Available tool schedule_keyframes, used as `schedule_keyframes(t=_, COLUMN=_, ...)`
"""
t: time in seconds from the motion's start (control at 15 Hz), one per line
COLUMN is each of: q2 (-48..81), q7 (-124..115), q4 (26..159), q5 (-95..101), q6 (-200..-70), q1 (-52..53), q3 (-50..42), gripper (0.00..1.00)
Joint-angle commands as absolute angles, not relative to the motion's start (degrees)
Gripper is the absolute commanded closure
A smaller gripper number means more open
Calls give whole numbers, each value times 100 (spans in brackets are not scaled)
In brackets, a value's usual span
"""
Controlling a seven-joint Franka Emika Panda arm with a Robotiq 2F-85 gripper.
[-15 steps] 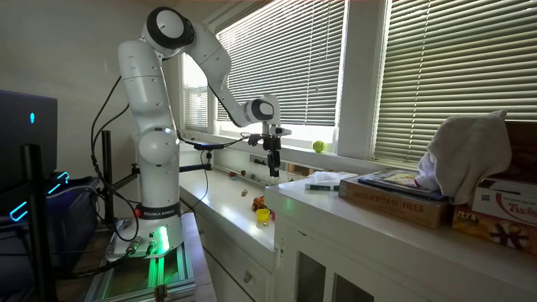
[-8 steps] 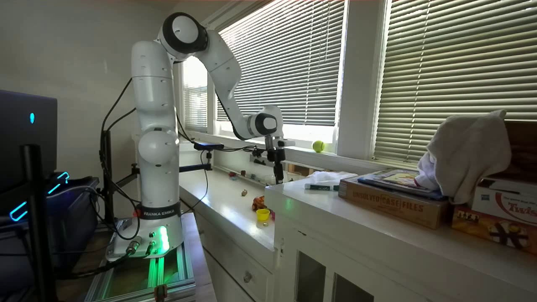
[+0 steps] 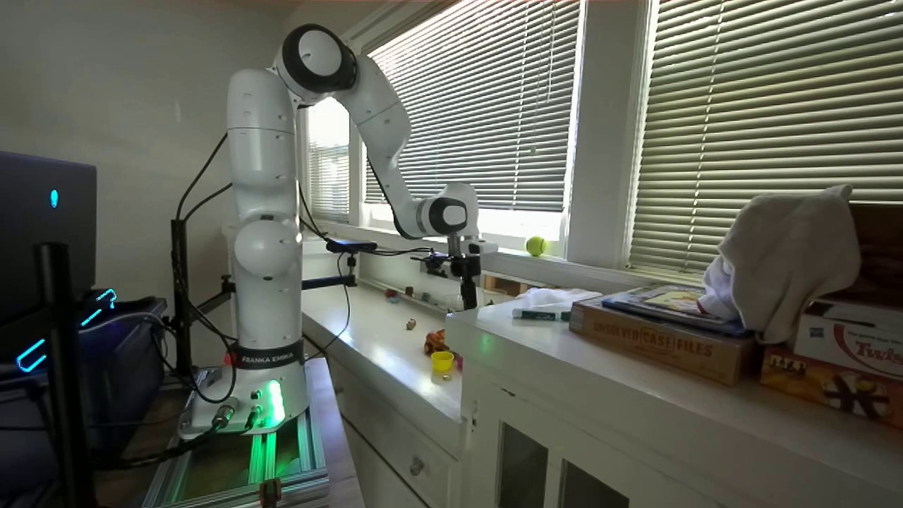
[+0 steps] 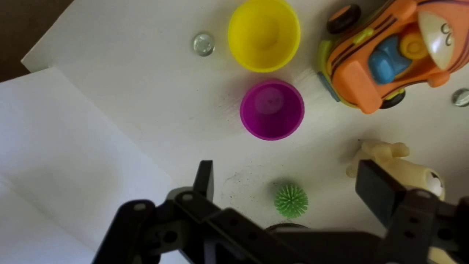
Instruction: Put the purple bowl on the window sill
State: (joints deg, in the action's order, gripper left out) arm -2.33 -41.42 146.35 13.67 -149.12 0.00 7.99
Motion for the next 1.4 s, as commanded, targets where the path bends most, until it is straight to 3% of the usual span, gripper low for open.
schedule_keyframes(t=0.0, q2=-99, q7=-3836, q4=14748, q5=962, q6=-15384, q1=138, q3=657, gripper=0)
schedule_keyframes(t=1.33, q2=1083, q7=-3957, q4=14920, q5=1299, q6=-16403, q1=686, q3=-173, gripper=0)
